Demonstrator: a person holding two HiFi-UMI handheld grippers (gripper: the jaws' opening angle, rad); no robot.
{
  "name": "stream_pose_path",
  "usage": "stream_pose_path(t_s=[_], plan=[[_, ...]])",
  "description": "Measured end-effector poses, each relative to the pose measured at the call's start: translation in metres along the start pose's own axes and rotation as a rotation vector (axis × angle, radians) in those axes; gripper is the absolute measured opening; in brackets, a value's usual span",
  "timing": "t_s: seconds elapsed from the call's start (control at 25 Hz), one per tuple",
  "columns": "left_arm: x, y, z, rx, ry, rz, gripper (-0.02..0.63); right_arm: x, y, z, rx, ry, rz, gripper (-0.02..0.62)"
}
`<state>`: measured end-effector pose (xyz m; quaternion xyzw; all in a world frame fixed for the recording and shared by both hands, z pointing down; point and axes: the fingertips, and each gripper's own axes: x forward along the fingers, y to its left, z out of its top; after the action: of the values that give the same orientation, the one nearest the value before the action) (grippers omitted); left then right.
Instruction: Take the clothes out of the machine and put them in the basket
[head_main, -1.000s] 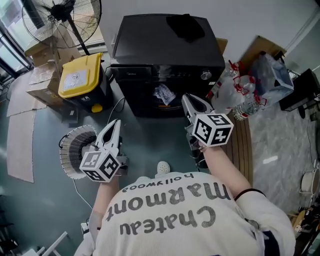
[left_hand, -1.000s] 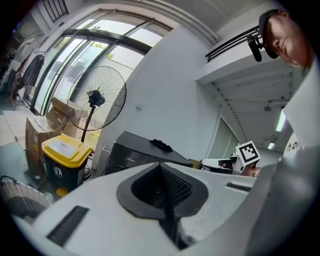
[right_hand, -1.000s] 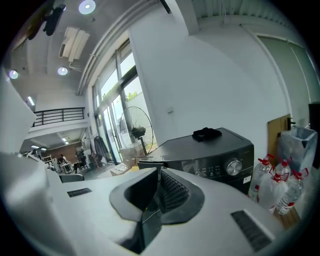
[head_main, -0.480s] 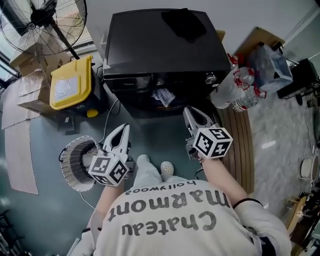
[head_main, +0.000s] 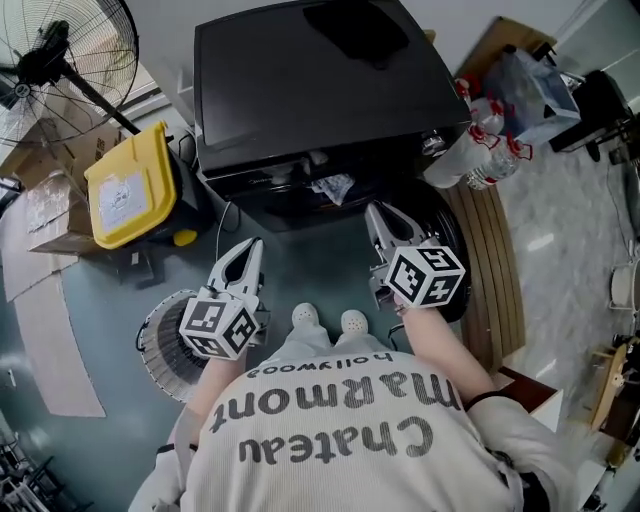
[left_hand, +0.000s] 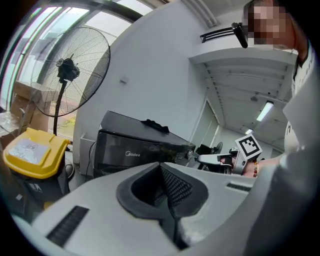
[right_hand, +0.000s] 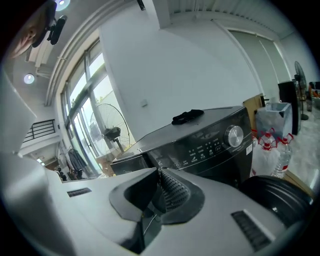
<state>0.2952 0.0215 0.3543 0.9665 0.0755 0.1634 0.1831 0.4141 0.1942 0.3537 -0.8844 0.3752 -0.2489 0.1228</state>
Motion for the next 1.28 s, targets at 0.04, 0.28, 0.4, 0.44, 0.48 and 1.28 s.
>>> stream_pose_path(t_s=[0.04,0.28,0.4,0.44,0.48,1.28], plan=[[0.003,0.003,-0.002,0.001,0.013,-0.011,0.008,0.004,-0.001,-0.004,0.01,-0.001,-0.009,0.041],[0.031,0.014,-0.042,-0.002,0.079,-0.084,0.008,0.043,-0.018,-0.066,-0.007,0.119,-0.014,0.041],[0.045,0.017,-0.073,-0.004,0.105,-0.103,0.008,0.061,-0.03,-0.107,-0.019,0.19,0.0,0.041],[0.051,0.018,-0.084,-0.005,0.113,-0.104,0.008,0.066,-0.034,-0.118,-0.022,0.204,0.009,0.041],[0.056,0.019,-0.095,-0.007,0.119,-0.102,0.008,0.072,-0.037,-0.128,-0.025,0.213,0.02,0.041],[0.185,0.066,-0.225,0.094,-0.102,-0.113,0.008,0.201,-0.124,-0.273,-0.253,0.155,0.243,0.081]])
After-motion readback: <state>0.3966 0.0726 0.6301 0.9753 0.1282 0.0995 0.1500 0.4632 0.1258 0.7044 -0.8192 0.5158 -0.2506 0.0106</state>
